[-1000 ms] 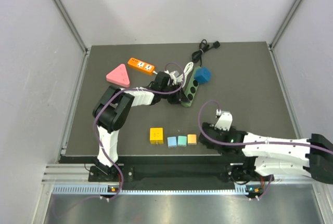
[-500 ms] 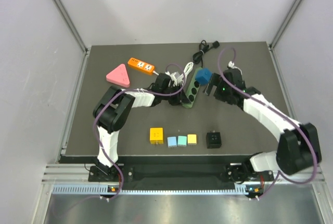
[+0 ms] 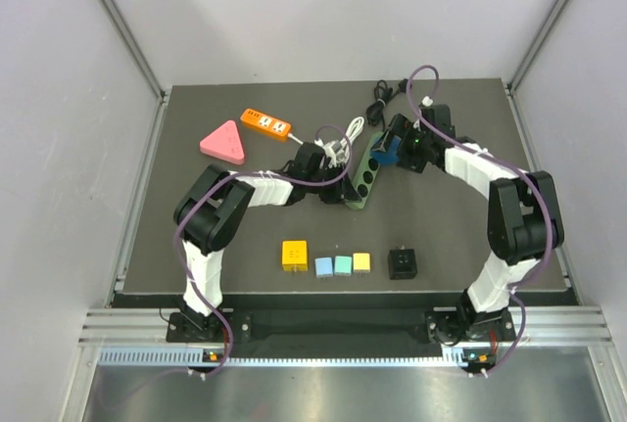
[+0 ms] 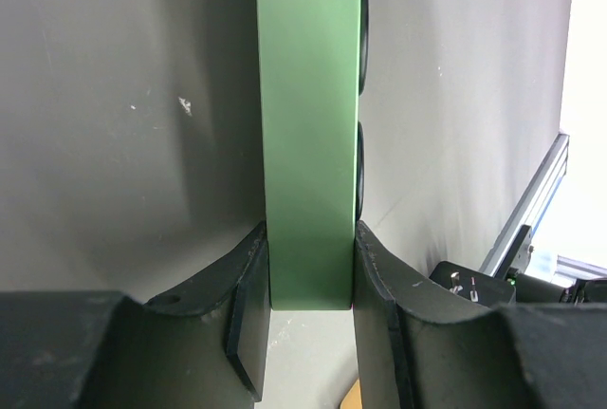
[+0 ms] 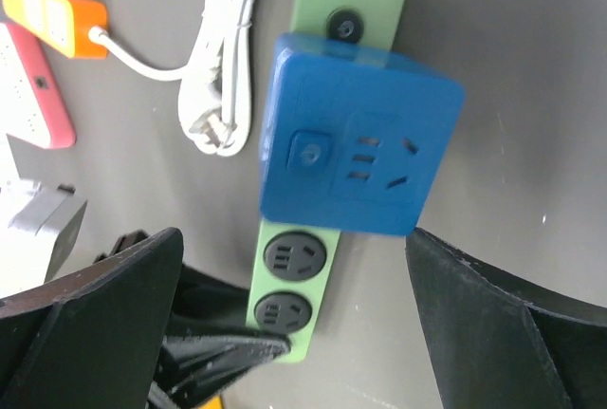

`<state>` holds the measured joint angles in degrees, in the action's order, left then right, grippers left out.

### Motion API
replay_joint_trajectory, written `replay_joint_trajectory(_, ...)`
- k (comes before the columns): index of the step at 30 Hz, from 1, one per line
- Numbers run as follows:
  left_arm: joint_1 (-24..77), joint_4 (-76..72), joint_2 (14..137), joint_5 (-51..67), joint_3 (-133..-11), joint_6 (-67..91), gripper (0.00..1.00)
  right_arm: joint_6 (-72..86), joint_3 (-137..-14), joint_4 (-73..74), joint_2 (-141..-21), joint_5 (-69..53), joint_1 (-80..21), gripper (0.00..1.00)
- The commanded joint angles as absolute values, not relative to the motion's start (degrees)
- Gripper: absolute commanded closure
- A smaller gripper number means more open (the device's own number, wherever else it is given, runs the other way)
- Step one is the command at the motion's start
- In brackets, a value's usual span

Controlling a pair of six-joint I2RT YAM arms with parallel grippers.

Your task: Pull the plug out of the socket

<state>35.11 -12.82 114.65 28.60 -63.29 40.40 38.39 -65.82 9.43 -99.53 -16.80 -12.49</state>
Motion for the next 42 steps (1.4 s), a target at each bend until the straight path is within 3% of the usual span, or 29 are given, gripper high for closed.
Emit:
replay_joint_trajectory(1,36.0,-6.8,113.9,27.3,-61.3,37.8,1.0,39.0,-69.6,6.4,-101.2,-16.9,-11.3,0.0)
replay_joint_trajectory(8,36.0,-6.3,113.3,27.1,-61.2,37.6,1.0,39.5,-68.9,4.5,-103.4,-15.6,-10.5,0.05)
replay_joint_trajectory(16,36.4,-5.7,113.3,27.2,-61.6,37.6,1.0,38.0,-73.6,1.8,-110.3,-18.4,-10.2,0.29)
replay_joint_trajectory(18,36.5,-4.8,113.4,27.2,-62.5,37.4,1.0,37.9,-74.3,2.2,-111.8,-18.8,-10.2,0.42)
replay_joint_trajectory(19,36.5,-4.6,113.5,27.1,-62.8,37.2,1.0,38.2,-74.3,2.1,-112.0,-19.2,-10.2,0.57)
replay_joint_trajectory(21,36.5,-3.9,113.6,27.2,-64.2,36.3,1.0,38.4,-73.8,1.7,-112.0,-19.6,-10.1,0.71)
replay_joint_trajectory(22,36.5,-2.7,114.1,27.2,-65.0,36.0,0.89,38.6,-73.2,1.5,-111.8,-20.0,-10.0,0.84)
replay_joint_trajectory(25,36.4,-0.4,115.7,26.5,-68.8,34.6,0.57,38.8,-72.0,1.2,-110.9,-20.9,-10.0,1.0)
replay_joint_trajectory(28,36.4,1.5,118.2,26.1,-73.5,33.8,0.45,39.1,-69.8,0.4,-109.4,-21.6,-10.0,1.0)
replay_joint_trajectory(31,36.5,4.1,121.3,26.0,-79.0,33.2,0.42,39.5,-67.9,-1.3,-108.3,-22.2,-10.0,1.0)
replay_joint_trajectory(42,35.1,7.6,130.6,23.8,-91.0,32.7,0.5,41.4,-63.2,-5.5,-107.3,-24.7,-10.0,1.0)
